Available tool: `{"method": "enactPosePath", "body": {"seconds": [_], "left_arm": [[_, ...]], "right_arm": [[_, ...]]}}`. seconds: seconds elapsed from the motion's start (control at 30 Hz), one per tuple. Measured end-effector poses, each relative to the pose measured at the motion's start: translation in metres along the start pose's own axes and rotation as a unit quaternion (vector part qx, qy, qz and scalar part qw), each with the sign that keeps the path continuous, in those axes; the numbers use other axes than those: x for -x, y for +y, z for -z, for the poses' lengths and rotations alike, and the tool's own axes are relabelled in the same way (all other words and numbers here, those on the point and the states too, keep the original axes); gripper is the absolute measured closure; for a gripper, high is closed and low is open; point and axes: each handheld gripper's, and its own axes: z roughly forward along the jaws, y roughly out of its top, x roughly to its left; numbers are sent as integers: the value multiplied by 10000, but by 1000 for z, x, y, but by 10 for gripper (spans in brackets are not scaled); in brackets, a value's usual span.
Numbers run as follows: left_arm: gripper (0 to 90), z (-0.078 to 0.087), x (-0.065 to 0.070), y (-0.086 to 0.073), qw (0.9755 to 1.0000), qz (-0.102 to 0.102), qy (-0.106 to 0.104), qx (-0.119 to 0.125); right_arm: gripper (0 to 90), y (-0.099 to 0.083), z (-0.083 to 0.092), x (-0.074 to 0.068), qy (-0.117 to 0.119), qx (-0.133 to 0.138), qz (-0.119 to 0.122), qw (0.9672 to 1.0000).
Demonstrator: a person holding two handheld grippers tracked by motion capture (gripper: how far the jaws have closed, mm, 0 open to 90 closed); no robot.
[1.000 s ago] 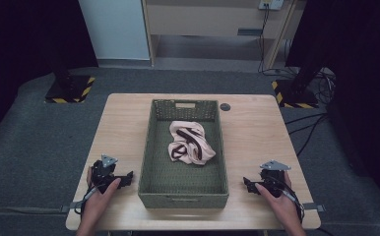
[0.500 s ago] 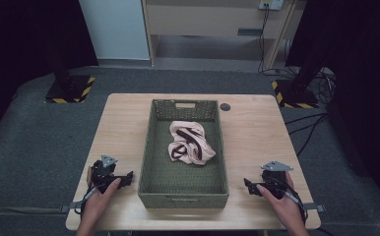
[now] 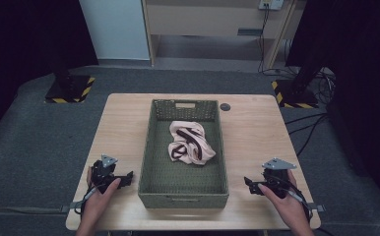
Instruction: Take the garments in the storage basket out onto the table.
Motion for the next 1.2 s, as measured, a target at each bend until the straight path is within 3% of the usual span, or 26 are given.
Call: {"method": "enactPosePath", "body": {"seconds": [0.63,1.2], "left_arm": [[0,0,0,0,10000,-2,0,-1],[0,0,0,0,10000,2,0,2]], "right_arm": [[37,30,24,-7,-15,123,184,9998],[38,78,43,-20,99,311,393,9987]]}}
